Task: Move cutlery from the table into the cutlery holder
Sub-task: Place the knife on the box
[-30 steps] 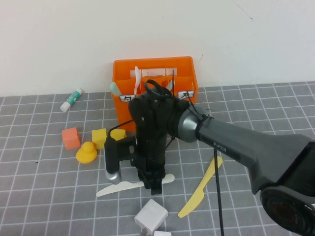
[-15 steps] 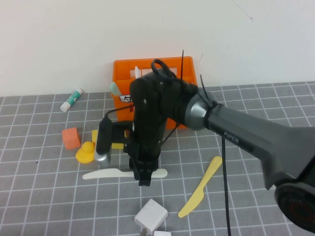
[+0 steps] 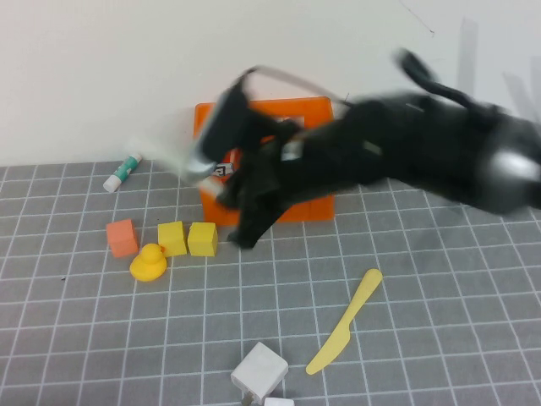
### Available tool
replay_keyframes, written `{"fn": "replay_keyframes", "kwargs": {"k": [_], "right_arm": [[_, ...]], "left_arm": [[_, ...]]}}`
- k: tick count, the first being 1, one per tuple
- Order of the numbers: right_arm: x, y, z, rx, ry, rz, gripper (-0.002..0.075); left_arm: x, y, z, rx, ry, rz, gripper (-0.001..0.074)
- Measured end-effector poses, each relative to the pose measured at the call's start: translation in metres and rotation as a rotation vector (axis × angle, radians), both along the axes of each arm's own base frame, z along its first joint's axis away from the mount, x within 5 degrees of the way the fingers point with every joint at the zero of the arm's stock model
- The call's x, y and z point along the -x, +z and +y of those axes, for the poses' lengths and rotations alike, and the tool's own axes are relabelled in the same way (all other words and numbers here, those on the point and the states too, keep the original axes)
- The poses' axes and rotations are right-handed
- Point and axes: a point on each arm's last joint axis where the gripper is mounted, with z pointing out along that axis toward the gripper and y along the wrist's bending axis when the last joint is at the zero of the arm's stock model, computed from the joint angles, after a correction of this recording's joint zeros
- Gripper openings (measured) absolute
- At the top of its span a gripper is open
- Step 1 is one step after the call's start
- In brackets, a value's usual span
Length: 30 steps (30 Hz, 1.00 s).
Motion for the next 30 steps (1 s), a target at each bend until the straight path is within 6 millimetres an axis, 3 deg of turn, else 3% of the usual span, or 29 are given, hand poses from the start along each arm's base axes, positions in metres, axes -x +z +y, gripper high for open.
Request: {"fn": "replay_keyframes", "kwargs": {"k": [6,11,21,30], "right_arm": [[0.017,0.004,-0.055,-0.375,-0.399,-0.266,0.0154],[0.011,0.000,-0.084,-0.520,-0.589,-0.356,0.0154],[-0.025,-0.011,-0.095,-0.783,-0.701,-0.264,0.0154],[-0.058,-0.038,-0.085,-0.817,-0.696,-0.206,0.0154]], "left_arm": [[0.000,0.000,0.000,0.000,0.000,0.000,-0.0001],[0.000,0.000,0.000,0.000,0.000,0.000,-0.0001],[0.000,0.000,0.000,0.000,0.000,0.000,-0.0001],[0.000,0.000,0.000,0.000,0.000,0.000,-0.0001]]}}
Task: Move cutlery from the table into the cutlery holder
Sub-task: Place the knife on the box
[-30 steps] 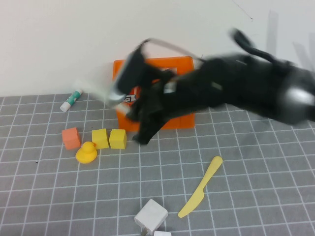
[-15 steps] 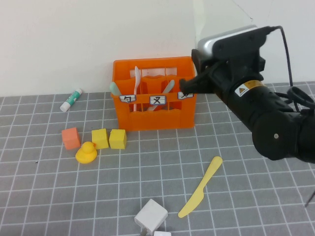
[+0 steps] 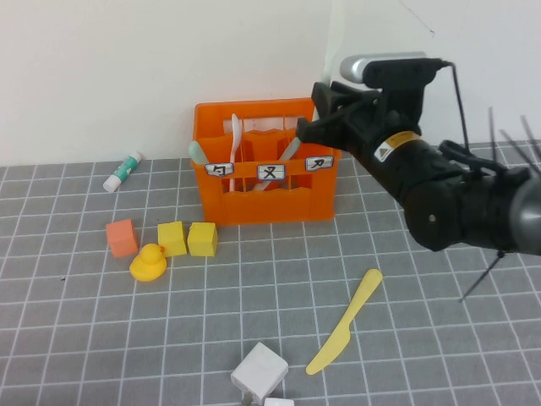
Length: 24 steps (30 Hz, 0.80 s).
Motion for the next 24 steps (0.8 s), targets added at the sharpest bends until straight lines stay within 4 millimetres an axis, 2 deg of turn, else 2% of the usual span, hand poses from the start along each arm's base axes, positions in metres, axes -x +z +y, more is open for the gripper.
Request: {"fn": "replay_keyframes", "kwargs": {"k": [13,19,21,24], "right_arm": [[-0.024,-0.049,0.012,0.036,-0.002,0.064,0.0154],[-0.027,-0.059,0.010,0.045,-0.010,0.080,0.0154],[-0.028,-0.059,0.009,0.044,-0.013,0.080,0.0177],[-0.028,-0.058,0.009,0.038,-0.017,0.076,0.0251]], "left_arm": [[0.000,0.000,0.000,0.002,0.001,-0.001,-0.0001],[0.000,0.000,0.000,0.002,0.001,-0.001,-0.0001],[0.000,0.000,0.000,0.002,0.001,-0.001,-0.0001],[0.000,0.000,0.000,0.000,0.000,0.000,-0.0001]]}}
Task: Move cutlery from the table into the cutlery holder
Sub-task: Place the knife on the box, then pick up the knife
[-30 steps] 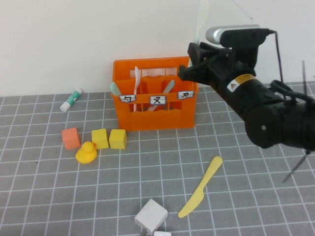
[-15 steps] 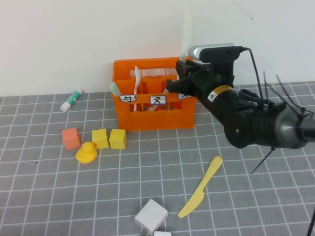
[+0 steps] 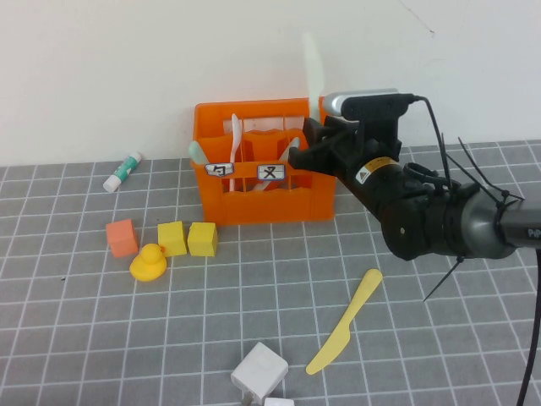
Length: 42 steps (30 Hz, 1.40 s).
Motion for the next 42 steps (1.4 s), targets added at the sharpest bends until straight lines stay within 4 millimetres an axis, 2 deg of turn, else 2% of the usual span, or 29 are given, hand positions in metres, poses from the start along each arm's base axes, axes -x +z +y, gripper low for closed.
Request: {"fn": "replay_keyframes", "kwargs": {"k": [3,6,11,17,19,23,26,31,35,42], "right_arm": [[0.000,0.000,-0.001,-0.009,-0.009,0.003,0.0295],[0.001,0.007,-0.001,-0.013,-0.007,0.006,0.0305],[0.011,0.047,-0.002,0.012,0.042,0.015,0.0307],[0.044,0.098,-0.009,0.305,0.204,0.113,0.0307],[0.059,0.104,-0.013,0.477,0.266,0.176,0.0307],[0.082,0.100,-0.024,0.817,0.436,0.299,0.0307],[0.096,0.089,-0.032,1.064,0.630,0.378,0.0307],[0.116,0.073,-0.035,1.372,1.122,0.317,0.0307],[0.117,0.057,-0.032,1.509,1.391,0.172,0.0307],[0.101,0.029,-0.021,1.584,1.551,0.079,0.0307]], "left_arm": [[0.000,0.000,0.000,0.000,0.000,0.000,-0.0001],[0.000,0.000,0.000,0.000,0.000,0.000,-0.0001],[0.000,0.000,0.000,0.000,0.000,0.000,-0.0001],[0.000,0.000,0.000,0.000,0.000,0.000,-0.0001],[0.000,0.000,0.000,0.000,0.000,0.000,-0.0001],[0.000,0.000,0.000,-0.002,-0.001,0.000,-0.0001],[0.000,0.000,0.000,-0.002,-0.001,0.000,-0.0001],[0.000,0.000,0.000,-0.002,-0.001,0.000,-0.0001],[0.000,0.000,0.000,-0.002,-0.001,0.000,-0.0001],[0.000,0.000,0.000,-0.002,-0.001,0.000,-0.0001]]}}
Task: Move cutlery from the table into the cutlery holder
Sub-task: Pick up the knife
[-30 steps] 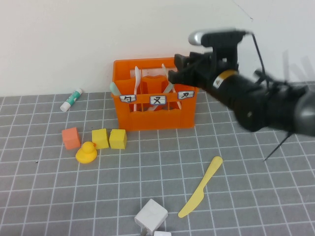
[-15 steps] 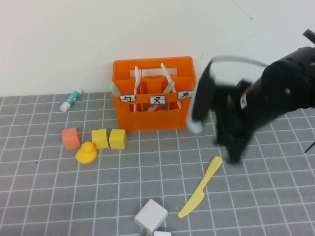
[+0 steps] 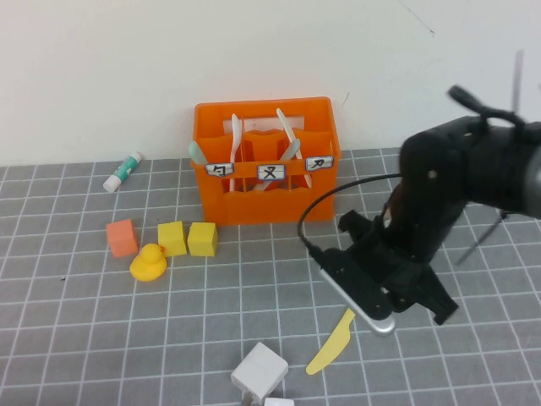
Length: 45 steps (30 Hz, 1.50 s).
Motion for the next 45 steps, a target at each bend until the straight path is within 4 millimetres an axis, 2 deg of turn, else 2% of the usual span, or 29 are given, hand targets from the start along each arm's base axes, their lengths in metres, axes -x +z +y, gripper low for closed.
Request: {"fn": "replay_keyframes", "kwargs": {"k": [6,14,19,24,30,36,45], "right_arm": [[-0.019,-0.026,0.012,0.061,0.085,0.062,0.0307],[-0.050,-0.040,0.028,0.120,0.126,0.108,0.0307],[-0.062,-0.051,0.035,0.149,0.138,0.143,0.0307],[-0.065,-0.069,0.037,0.168,0.146,0.175,0.0307],[-0.065,-0.071,0.038,0.169,0.127,0.182,0.0269],[-0.065,-0.072,0.039,0.160,0.069,0.186,0.0142],[-0.064,-0.068,0.039,0.157,0.010,0.193,0.0132]], "left_arm": [[0.000,0.000,0.000,0.000,0.000,0.000,-0.0001],[0.000,0.000,0.000,0.000,0.000,0.000,-0.0001],[0.000,0.000,0.000,0.002,0.001,0.000,-0.0001],[0.000,0.000,0.000,0.004,0.001,0.000,-0.0001],[0.000,0.000,0.000,0.002,0.001,0.000,-0.0001],[0.000,0.000,0.000,0.002,0.001,0.000,-0.0001],[0.000,0.000,0.000,0.002,0.001,0.000,-0.0001]]}}
